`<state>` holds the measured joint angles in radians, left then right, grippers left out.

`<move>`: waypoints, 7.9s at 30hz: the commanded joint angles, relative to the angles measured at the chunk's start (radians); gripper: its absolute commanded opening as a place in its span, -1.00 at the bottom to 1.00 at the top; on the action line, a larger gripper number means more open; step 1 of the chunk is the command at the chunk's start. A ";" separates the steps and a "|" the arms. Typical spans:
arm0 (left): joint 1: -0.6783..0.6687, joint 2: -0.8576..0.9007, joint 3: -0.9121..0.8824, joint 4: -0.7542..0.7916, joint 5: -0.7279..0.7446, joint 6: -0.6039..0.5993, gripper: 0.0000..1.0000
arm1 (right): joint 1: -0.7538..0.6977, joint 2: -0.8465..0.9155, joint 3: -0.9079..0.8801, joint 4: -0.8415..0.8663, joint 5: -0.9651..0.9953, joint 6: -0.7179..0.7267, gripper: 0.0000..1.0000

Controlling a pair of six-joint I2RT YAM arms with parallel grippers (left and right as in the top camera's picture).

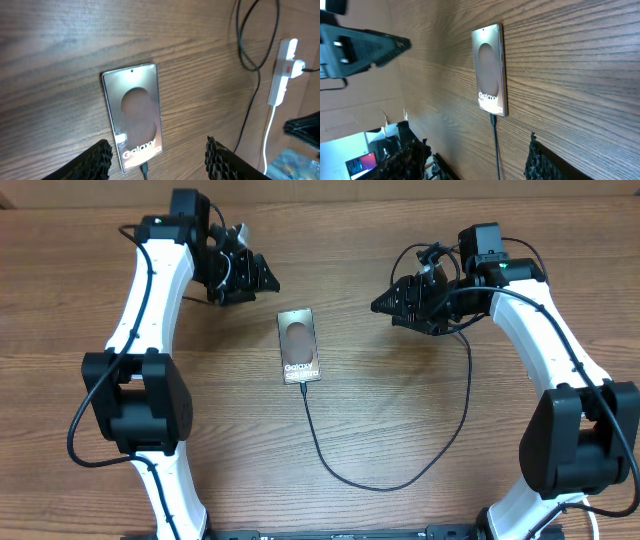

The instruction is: Plug charger to phone and switch on socket

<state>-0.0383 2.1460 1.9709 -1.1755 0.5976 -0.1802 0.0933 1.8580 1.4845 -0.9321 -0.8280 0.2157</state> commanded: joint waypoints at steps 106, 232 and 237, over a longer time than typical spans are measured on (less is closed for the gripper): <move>0.117 -0.385 0.268 -0.179 -0.137 0.020 0.99 | -0.651 0.312 0.149 0.037 0.465 0.050 -0.92; 0.117 -0.384 0.268 -0.179 -0.137 0.020 0.99 | -0.512 -0.749 0.123 -0.306 0.280 -0.390 -0.32; 0.117 -0.385 0.268 -0.179 -0.137 0.020 0.99 | -0.492 -0.874 0.123 -0.373 0.278 -0.389 1.00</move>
<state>0.0792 1.7584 2.2372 -1.3552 0.4660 -0.1761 -0.4091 1.0225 1.5875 -1.2881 -0.5461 -0.1406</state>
